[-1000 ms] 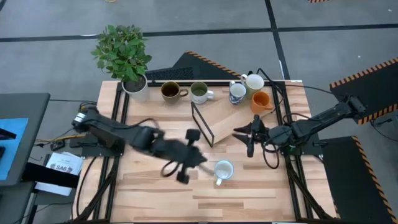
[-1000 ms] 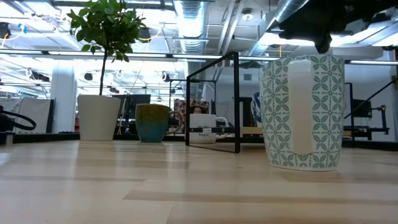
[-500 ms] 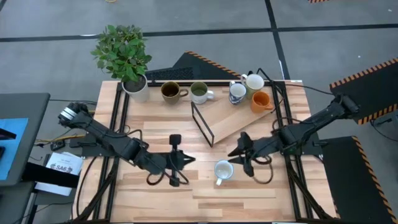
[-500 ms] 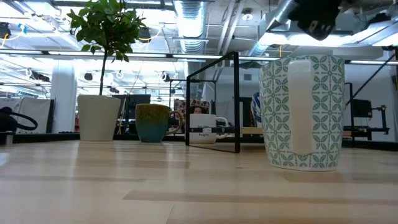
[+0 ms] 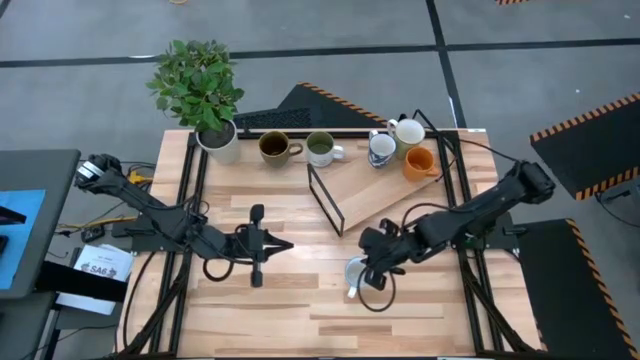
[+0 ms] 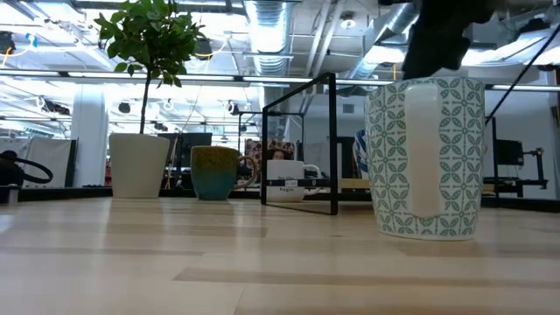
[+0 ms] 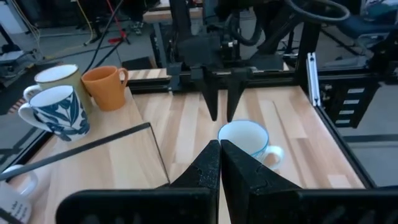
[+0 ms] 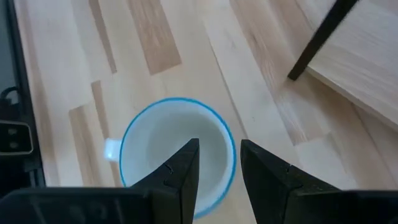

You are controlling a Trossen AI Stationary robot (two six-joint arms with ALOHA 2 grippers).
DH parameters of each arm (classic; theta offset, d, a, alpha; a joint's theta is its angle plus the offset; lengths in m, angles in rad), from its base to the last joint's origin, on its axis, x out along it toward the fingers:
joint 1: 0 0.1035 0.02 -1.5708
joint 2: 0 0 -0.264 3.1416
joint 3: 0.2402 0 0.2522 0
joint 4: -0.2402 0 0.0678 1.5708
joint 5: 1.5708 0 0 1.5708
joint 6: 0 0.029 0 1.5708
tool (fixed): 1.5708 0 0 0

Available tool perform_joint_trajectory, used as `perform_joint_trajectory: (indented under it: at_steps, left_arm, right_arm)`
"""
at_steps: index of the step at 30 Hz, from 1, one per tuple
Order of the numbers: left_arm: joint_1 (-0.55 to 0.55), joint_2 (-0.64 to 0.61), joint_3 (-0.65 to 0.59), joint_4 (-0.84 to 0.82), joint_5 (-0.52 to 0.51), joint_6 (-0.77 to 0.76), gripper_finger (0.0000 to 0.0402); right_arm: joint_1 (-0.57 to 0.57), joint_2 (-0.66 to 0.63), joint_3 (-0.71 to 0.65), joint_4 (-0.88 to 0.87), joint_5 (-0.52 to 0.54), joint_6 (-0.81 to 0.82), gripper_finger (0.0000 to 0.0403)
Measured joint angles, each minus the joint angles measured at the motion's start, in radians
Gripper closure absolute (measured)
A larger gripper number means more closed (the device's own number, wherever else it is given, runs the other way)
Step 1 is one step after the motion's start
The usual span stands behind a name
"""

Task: Place coffee mugs
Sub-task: Put the green patterned mug on the shelf

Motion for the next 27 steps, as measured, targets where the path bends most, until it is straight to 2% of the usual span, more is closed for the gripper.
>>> perform_joint_trajectory:
  at_steps: [5, 22, 25, 27]
  left_arm:
    - [0.000, -0.001, -0.004, -0.013, 0.000, 0.003, 0.0402]
    - [0.000, -0.001, -0.004, -0.022, -0.002, 0.016, 0.0402]
    - [0.000, -0.001, -0.004, -0.024, -0.002, 0.016, 0.0402]
    - [0.000, -0.001, -0.004, -0.024, -0.002, 0.016, 0.0402]
  right_arm:
    - [0.001, 0.058, 0.030, 0.000, -0.053, -0.001, 0.0259]
    - [-0.004, 0.178, 0.037, -0.050, -0.111, -0.011, 0.0262]
    - [-0.007, 0.183, 0.038, -0.057, -0.126, -0.004, 0.0281]
    - [-0.011, 0.180, 0.038, -0.055, -0.130, -0.004, 0.0310]
